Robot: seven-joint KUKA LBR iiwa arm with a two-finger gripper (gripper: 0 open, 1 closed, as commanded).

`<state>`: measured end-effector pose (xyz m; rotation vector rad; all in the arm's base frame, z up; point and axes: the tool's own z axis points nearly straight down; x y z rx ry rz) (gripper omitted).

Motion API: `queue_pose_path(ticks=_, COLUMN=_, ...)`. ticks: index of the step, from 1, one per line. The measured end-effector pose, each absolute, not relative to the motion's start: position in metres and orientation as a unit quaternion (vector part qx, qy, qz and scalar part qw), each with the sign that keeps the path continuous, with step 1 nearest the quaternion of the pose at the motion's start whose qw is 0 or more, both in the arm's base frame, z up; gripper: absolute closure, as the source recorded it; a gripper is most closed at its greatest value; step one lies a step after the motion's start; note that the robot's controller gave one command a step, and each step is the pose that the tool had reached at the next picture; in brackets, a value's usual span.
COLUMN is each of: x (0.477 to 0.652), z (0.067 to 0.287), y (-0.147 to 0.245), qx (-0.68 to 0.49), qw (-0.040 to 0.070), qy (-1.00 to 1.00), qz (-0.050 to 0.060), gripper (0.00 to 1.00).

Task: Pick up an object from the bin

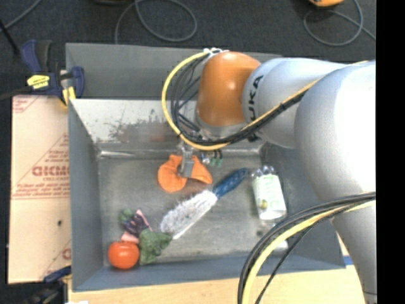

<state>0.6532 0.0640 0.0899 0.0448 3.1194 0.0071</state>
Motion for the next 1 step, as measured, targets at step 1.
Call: queue_pose_path(ticks=1, x=0.6519, z=0.1369, y=0.0668, qx=0.015, qw=0.007, qy=1.0, qz=0.002, gripper=1.0)
